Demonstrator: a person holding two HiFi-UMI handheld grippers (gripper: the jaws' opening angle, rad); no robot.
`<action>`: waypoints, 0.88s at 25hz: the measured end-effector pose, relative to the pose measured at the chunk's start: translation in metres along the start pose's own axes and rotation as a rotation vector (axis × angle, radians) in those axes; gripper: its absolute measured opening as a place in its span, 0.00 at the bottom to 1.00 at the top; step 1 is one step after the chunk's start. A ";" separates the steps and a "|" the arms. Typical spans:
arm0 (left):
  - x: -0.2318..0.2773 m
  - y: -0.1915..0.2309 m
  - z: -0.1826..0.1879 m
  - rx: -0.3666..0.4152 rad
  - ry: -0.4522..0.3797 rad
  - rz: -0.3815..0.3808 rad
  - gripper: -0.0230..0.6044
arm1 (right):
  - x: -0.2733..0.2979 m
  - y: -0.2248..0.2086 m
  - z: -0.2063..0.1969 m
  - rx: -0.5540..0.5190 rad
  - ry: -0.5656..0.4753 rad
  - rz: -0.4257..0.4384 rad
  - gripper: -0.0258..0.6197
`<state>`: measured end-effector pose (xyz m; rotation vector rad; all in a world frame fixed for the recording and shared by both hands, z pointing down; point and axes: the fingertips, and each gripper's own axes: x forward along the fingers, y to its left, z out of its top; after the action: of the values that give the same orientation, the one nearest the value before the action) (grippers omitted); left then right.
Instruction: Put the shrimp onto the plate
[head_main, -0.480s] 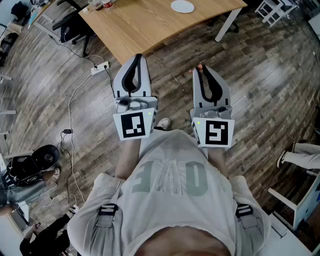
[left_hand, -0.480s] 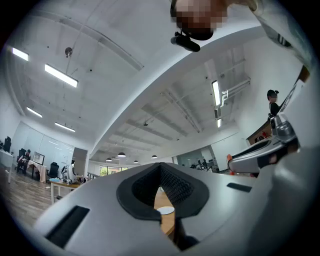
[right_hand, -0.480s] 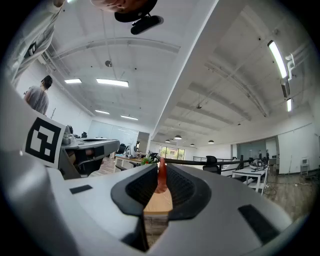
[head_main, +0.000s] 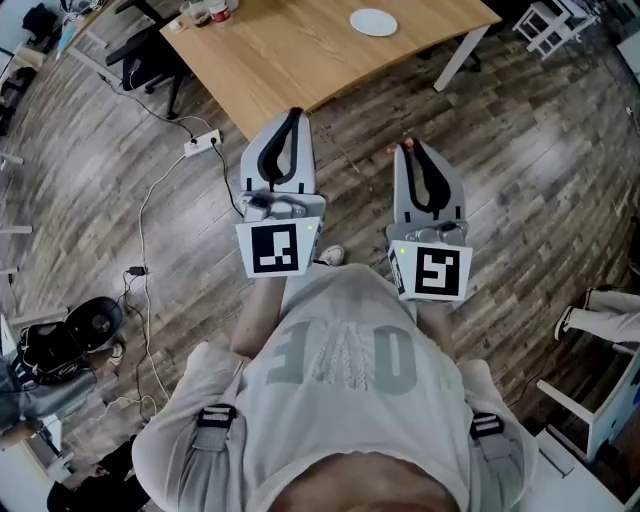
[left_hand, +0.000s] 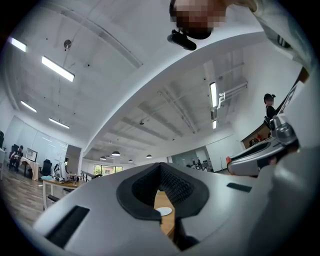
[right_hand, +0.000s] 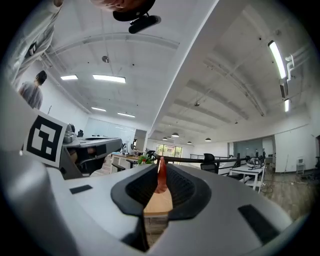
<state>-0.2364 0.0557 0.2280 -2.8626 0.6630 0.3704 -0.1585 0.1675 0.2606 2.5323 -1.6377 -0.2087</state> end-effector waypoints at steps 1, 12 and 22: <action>0.002 0.003 -0.002 -0.004 0.004 -0.005 0.05 | 0.004 0.001 0.000 0.014 -0.004 -0.004 0.14; 0.020 0.062 -0.026 -0.034 0.020 -0.024 0.05 | 0.040 0.032 -0.010 0.045 0.057 -0.018 0.14; 0.071 0.086 -0.053 -0.070 0.053 -0.088 0.05 | 0.057 0.004 -0.031 0.056 0.167 -0.154 0.14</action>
<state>-0.2023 -0.0612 0.2489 -2.9648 0.5415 0.3120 -0.1332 0.1145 0.2889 2.6379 -1.4087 0.0358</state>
